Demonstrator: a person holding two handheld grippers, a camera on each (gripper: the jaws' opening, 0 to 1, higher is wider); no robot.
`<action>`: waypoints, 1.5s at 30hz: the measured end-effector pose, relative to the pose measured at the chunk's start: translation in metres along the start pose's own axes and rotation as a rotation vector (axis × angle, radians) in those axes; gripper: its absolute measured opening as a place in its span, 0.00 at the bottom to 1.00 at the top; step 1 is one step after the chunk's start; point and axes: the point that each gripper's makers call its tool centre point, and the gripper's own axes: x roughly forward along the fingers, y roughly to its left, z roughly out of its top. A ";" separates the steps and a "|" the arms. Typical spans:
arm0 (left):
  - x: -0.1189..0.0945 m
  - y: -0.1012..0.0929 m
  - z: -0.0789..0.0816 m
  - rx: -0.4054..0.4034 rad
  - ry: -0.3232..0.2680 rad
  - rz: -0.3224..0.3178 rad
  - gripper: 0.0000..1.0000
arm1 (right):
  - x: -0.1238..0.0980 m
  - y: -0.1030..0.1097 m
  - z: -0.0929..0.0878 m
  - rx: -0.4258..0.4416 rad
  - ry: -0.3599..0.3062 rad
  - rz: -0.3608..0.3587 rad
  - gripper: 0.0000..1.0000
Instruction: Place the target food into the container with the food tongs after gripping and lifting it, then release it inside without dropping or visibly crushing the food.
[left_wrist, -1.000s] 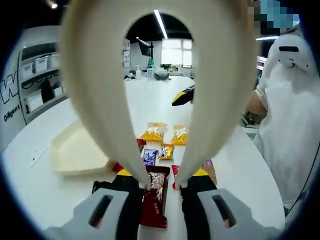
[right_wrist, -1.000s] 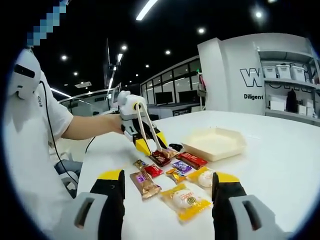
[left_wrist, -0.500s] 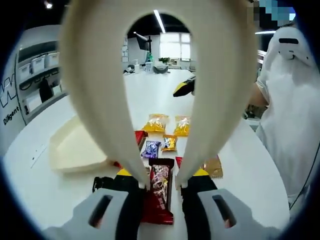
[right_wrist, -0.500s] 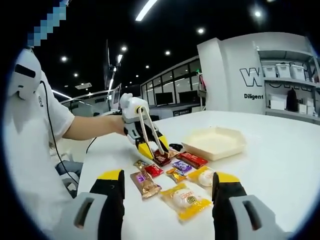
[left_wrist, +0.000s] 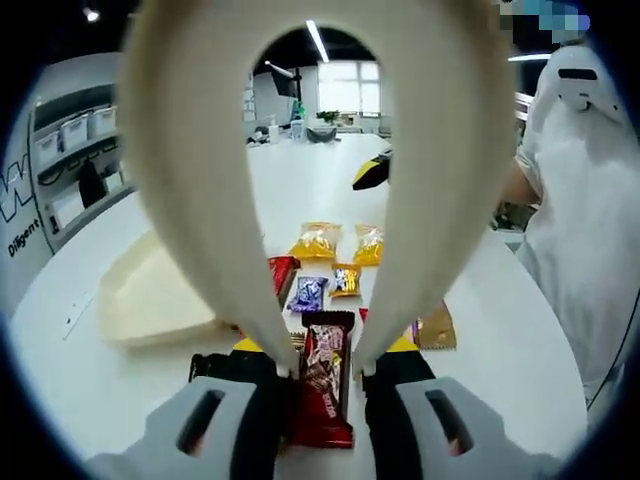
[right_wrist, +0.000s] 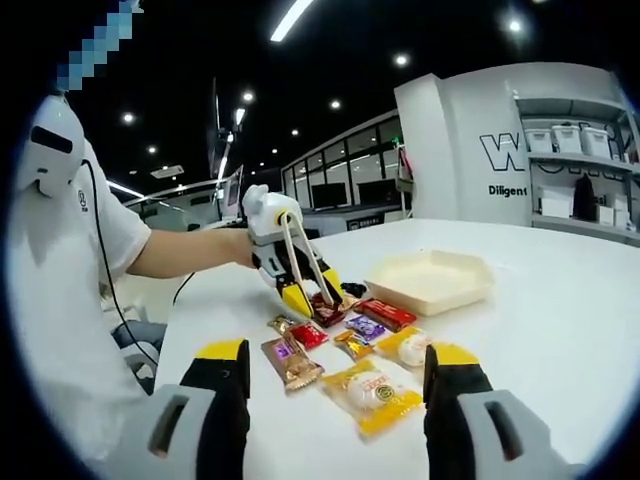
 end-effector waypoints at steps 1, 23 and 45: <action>0.000 -0.001 -0.001 -0.001 0.003 -0.003 0.27 | 0.000 0.000 0.000 0.000 0.000 0.000 0.70; 0.003 -0.003 0.001 -0.024 -0.011 -0.013 0.26 | -0.001 0.001 -0.002 -0.001 0.005 -0.002 0.68; -0.005 -0.002 0.010 -0.062 -0.042 -0.013 0.23 | -0.001 0.004 -0.003 -0.001 0.009 0.001 0.67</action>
